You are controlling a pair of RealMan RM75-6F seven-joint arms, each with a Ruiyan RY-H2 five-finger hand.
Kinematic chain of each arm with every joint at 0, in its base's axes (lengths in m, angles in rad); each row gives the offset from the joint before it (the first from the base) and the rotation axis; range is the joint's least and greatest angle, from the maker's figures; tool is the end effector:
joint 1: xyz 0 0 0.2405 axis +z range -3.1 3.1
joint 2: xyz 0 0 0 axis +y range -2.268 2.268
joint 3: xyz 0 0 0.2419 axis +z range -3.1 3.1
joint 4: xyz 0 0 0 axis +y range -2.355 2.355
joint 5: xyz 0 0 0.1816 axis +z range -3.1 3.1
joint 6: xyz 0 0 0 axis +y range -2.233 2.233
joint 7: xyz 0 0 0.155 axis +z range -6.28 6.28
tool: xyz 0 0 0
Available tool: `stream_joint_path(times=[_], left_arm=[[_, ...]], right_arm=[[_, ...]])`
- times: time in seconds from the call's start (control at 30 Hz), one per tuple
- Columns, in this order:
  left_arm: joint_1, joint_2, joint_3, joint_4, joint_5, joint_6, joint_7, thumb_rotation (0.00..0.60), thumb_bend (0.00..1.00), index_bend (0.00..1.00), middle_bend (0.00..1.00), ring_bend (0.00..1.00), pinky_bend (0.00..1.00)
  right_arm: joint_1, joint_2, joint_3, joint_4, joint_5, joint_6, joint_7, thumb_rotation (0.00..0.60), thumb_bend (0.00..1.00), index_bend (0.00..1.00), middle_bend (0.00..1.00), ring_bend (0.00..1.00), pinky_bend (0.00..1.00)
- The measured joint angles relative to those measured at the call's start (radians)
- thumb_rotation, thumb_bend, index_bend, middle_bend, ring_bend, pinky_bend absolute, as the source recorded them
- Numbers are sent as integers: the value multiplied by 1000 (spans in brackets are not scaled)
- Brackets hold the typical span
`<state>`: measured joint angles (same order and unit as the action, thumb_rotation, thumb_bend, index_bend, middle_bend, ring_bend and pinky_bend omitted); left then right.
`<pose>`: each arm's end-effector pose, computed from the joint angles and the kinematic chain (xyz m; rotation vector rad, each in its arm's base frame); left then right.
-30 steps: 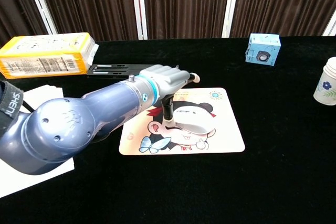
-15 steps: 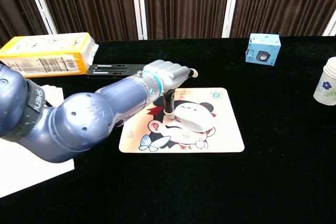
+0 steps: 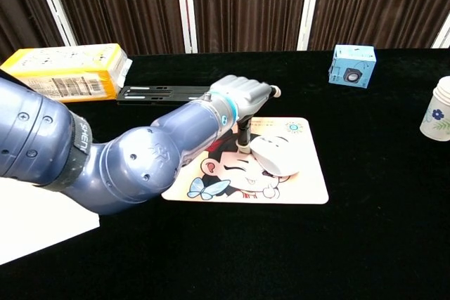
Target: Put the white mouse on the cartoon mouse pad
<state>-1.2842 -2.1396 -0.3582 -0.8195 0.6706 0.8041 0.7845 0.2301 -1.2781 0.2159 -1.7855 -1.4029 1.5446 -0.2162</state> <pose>0.0114 0.3793 -0.1297 -1.9871 -0.7146 -0.7417 -0.2111 -0.2438 0.1627 1.2316 -0.8299 1.1787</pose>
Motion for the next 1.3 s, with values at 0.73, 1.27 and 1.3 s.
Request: stream_joint_path(times=[0.73,1.27,1.3], left_arm=[[-57,-56,-48,116,-2,-44,15,600,164,14,0,0,0],[-107,-126,-97,264,9,-81,-17,600,164,17,0,0,0],[-110,-127,-100,265,9,-84,-23,600,164,17,0,0,0]], right_arm=[[-4,5,9,-9,3,-2,8,600,91,195,0,0,0],[-9,15,14,-23,4,-1,14,600,91,195,0,0,0],[-9,16,14,-23,4,-1,15,600,91,195,0,0,0]])
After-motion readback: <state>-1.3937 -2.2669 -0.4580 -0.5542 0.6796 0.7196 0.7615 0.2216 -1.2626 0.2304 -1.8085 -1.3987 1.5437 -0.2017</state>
